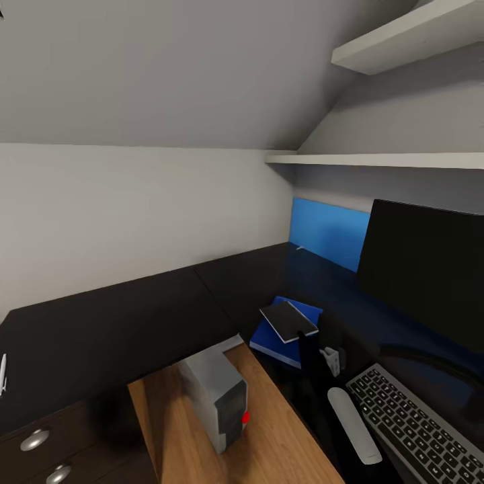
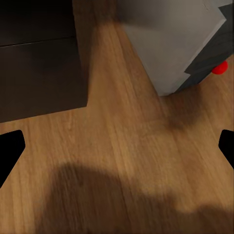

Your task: In the bedroom, organize the workspace by keeping the computer under the desk, ensuring the monitor is on the desk, placing the keyboard on the desk next to the monitor, placing the mouse on the desk next to the keyboard, moving the folder from the swivel chair onto the desk next to the mouse, stacking the notebook on top of the folder with the pen on top of the notebook, and positioning the swivel chair next to the desk.

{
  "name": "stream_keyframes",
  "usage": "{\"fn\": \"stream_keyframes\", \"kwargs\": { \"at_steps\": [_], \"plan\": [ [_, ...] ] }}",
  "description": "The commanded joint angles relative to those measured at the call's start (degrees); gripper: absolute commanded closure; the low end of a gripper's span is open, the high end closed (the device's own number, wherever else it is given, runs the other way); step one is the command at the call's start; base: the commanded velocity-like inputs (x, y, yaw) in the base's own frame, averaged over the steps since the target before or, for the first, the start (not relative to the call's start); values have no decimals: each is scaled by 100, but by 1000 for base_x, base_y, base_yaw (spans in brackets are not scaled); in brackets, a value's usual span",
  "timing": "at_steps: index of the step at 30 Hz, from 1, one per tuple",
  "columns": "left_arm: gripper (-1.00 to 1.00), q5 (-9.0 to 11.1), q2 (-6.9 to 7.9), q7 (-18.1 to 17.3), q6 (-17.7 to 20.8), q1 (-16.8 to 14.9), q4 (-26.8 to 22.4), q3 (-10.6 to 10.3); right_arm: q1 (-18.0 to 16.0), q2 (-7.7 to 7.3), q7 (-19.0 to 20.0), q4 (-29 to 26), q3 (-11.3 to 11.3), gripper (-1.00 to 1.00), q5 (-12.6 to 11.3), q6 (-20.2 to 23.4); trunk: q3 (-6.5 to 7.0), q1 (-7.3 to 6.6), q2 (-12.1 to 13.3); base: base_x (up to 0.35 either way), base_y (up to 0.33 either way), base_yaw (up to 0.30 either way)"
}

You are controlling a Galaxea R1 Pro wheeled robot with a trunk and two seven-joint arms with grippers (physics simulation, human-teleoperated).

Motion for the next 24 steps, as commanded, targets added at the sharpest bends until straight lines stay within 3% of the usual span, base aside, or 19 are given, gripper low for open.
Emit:
{"fn": "stream_keyframes", "kwargs": {
  "at_steps": [1, 24],
  "plan": [
    [-100, 59, 5, 23, -44, -4, -8, -22, -2, -1, -14, -8, 5, 100, -52, -14, -5, 0, -3, 0, -24, 0],
    [-100, 56, 11, 24, -53, -4, -13, -16, -2, -1, -14, 18, 5, 100, -52, -21, -5, 0, -3, 16, -13, 0]
  ]
}}
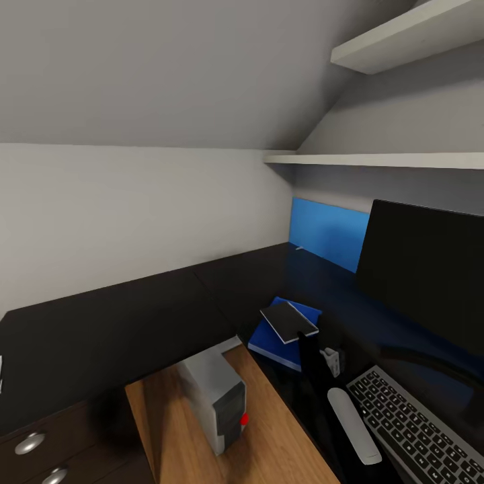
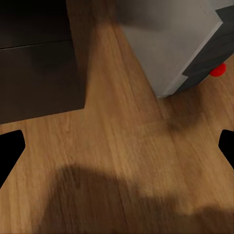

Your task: In the bedroom, organize the workspace by keeping the computer under the desk, ensuring the monitor is on the desk, placing the keyboard on the desk next to the monitor, placing the mouse on the desk next to the keyboard, moving the folder from the swivel chair onto the desk next to the mouse, stacking the notebook on top of the folder with the pen on top of the notebook, and positioning the swivel chair next to the desk.

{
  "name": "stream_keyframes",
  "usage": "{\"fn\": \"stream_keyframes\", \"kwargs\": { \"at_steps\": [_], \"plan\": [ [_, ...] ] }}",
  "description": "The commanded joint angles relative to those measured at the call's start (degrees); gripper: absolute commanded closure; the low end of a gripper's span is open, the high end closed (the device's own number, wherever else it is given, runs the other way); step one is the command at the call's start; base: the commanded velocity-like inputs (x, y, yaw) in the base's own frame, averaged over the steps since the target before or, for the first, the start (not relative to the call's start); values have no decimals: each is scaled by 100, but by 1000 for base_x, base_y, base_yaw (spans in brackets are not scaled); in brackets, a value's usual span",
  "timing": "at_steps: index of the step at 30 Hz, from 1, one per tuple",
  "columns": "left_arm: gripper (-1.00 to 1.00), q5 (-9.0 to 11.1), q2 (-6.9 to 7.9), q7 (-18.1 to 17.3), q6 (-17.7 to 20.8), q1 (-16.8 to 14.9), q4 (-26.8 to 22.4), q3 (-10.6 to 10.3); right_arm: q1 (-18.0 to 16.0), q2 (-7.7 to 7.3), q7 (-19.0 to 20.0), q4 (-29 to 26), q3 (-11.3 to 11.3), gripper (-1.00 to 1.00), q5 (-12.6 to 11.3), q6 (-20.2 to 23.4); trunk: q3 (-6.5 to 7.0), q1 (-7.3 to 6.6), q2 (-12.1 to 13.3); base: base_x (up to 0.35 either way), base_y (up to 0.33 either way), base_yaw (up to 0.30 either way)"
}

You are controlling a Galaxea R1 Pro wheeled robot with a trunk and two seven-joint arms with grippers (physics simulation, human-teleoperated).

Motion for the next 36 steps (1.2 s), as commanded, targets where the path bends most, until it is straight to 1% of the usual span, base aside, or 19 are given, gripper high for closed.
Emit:
{"fn": "stream_keyframes", "kwargs": {
  "at_steps": [1, 8, 9, 24, 30, 36],
  "plan": [
    [-100, 60, 6, 22, -44, -4, -9, -22, -2, 0, -14, -8, 5, 100, -53, -13, -5, 0, -3, 0, 0, 0],
    [-100, 60, 6, 22, -44, -4, -9, -22, -2, 0, -14, -8, 5, 100, -53, -13, -5, 0, -3, 0, 0, 0],
    [-100, 60, 6, 24, -44, -4, -9, -22, -2, 0, -16, -8, 5, -100, -53, -13, -5, 0, -3, 0, 0, 0],
    [-100, 60, 6, 22, -41, -4, -9, -22, -2, 0, -14, -16, 5, -100, -47, -13, -5, 0, -3, 0, 0, 0],
    [-100, 66, 6, 22, -36, -4, -9, -30, -2, -1, -14, -17, 5, -100, -46, -13, -5, 0, -3, -137, -86, 0],
    [-100, 67, -2, 37, -41, -4, -9, -49, -2, -1, -8, -17, 5, -100, -44, -15, -5, 0, -3, -26, -17, 0]
  ]
}}
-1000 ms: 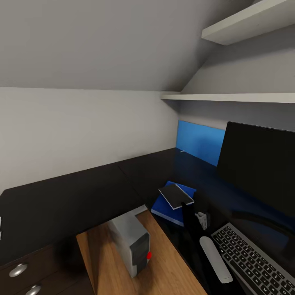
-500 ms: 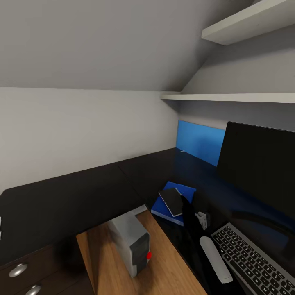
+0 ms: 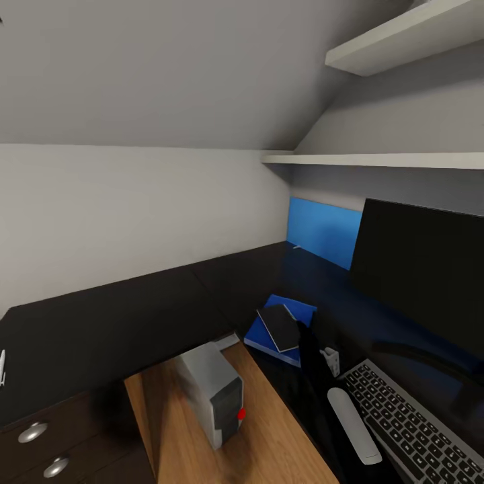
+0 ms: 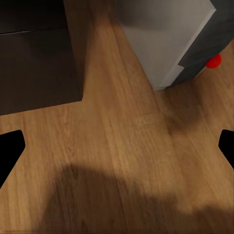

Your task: In the bedroom, organize the workspace by keeping the computer under the desk, ensuring the monitor is on the desk, placing the keyboard on the desk next to the monitor, placing the mouse on the desk next to the keyboard, moving the folder from the swivel chair onto the desk next to the mouse, stacking the notebook on top of the folder with the pen on top of the notebook, and positioning the swivel chair next to the desk.

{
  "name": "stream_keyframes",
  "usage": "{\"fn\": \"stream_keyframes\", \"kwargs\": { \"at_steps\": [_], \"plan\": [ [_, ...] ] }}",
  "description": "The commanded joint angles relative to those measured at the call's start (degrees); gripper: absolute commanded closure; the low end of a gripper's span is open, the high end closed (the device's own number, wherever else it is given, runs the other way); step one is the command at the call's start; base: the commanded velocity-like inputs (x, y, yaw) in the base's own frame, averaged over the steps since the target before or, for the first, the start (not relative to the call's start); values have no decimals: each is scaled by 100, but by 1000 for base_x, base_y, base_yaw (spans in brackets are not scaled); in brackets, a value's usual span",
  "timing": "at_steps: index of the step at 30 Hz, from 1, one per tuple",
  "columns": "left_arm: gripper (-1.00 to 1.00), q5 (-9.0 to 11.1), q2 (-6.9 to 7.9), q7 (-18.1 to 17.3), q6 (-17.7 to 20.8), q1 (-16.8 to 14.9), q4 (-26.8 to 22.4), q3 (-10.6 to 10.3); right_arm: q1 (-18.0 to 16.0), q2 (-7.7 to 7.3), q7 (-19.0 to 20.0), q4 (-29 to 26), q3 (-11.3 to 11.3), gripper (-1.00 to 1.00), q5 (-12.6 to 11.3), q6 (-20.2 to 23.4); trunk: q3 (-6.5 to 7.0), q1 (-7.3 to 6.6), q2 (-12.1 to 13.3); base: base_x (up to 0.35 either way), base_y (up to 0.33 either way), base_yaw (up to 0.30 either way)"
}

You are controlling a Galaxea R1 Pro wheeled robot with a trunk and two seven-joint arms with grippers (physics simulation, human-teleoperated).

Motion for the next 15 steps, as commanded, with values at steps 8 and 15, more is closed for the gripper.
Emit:
{"fn": "stream_keyframes", "kwargs": {
  "at_steps": [8, 15],
  "plan": [
    [-100, 92, -130, 14, -10, -4, 337, 210, -2, 18, -46, -105, 68, -100, 3, -36, 139, -176, 318, -1, -1, 0],
    [-100, 87, -281, 9, 572, -4, 857, 483, -2, 22, -473, -338, 426, -100, 425, -40, 264, -330, 599, 0, 0, 0]
  ]
}}
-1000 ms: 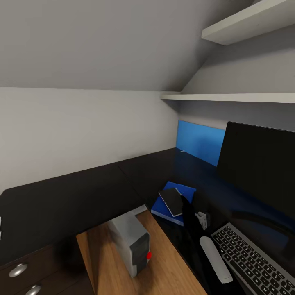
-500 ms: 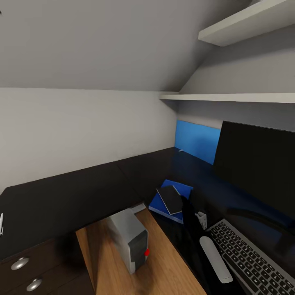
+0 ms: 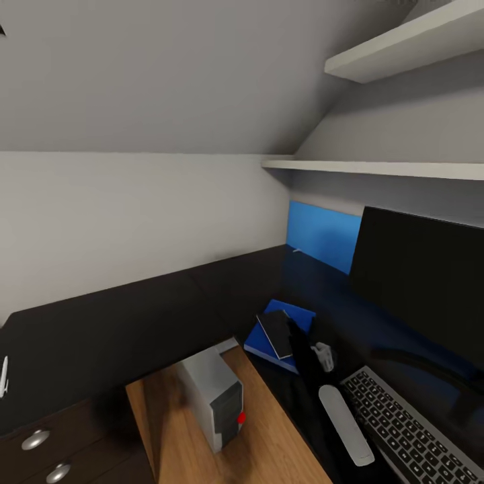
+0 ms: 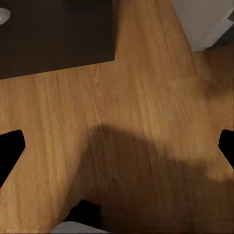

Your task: In the bedroom, organize the workspace by keeping the computer under the desk, ensuring the monitor is on the desk, placing the keyboard on the desk next to the monitor, placing the mouse on the desk next to the keyboard, moving the folder from the swivel chair onto the desk next to the mouse, stacking the notebook on top of the folder with the pen on top of the notebook, and positioning the swivel chair next to the desk.

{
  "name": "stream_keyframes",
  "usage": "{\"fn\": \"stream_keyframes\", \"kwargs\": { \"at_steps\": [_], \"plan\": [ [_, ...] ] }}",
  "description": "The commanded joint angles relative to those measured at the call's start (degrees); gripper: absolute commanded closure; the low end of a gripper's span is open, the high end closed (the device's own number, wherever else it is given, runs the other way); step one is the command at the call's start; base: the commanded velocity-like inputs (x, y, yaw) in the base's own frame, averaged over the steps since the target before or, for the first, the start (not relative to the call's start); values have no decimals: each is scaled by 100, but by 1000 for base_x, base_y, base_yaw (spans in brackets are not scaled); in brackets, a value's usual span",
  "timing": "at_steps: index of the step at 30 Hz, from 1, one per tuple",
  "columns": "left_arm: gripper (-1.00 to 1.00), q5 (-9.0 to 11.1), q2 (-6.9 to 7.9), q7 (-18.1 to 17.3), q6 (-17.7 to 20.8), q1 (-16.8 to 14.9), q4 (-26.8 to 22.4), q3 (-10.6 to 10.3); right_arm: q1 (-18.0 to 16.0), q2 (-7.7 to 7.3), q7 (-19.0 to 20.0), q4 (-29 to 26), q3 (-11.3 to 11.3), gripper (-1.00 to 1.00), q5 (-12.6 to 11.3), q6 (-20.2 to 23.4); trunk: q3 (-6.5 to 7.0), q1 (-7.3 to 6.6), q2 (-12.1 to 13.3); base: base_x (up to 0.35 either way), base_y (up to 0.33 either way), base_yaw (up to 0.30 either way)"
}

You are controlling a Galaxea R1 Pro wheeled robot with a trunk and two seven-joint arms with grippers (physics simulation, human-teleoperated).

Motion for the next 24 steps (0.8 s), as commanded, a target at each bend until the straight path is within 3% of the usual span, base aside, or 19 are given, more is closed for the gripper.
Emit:
{"fn": "stream_keyframes", "kwargs": {
  "at_steps": [1, 3, 4, 5, 6, 7, 11, 16, 18, 20, 21, 24],
  "plan": [
    [-100, 46, -64, 32, 163, -3, 119, 78, -3, -2, -181, -13, 85, -100, 185, -16, 14, -23, 38, 0, 0, 0],
    [-100, 36, -183, 24, 347, -5, 323, 271, -3, 9, -457, -21, 162, -100, 618, -18, 50, -66, 119, 0, 0, 0],
    [-100, 25, -246, 19, 419, -7, 447, 391, -3, 18, -673, -25, 197, -100, 945, -18, 67, -88, 159, 0, 0, 0],
    [-100, 8, -322, 11, 498, -10, 589, 524, -3, 50, -1094, -34, 266, -100, 1651, -14, 85, -110, 199, 0, 0, 0],
    [-100, 4, -333, 10, 509, -10, 609, 543, -3, 56, -1168, -37, 290, -100, 1830, -12, 103, -132, 239, 0, 0, 0],
    [-100, -6, -348, 12, 518, -11, 637, 569, -3, 62, -1270, -54, 343, -100, 2152, -7, 121, -154, 279, 0, 0, 0],
    [-100, -34, -379, 14, 516, -11, 682, 610, -3, 76, -1395, -377, 435, -100, 2726, -10, 193, -242, 439, 0, 0, 0],
    [-100, -39, -381, 16, 502, -12, 683, 614, -4, 50, -1636, -431, 517, -100, 2913, 126, 283, -352, 640, 0, 0, 0],
    [-100, -42, -383, 18, 470, -12, 681, 607, -11, 60, -2014, -441, 633, -100, 3117, 421, 319, -396, 720, 0, 0, 0],
    [-100, -45, -384, 20, 426, -12, 680, 602, -49, 92, -2810, -444, 967, -100, 3640, 1227, 355, -440, 800, 0, 0, 0],
    [-100, -45, -384, 19, 420, -12, 680, 602, -59, 107, -2990, -442, 1058, -100, 3758, 1440, 373, -462, 841, 0, 0, 0],
    [-100, -46, -385, 22, 395, -10, 679, 602, -101, 291, -3580, -507, 1529, -100, 4199, 2157, 427, -528, 961, 0, 0, 0]
  ]
}}
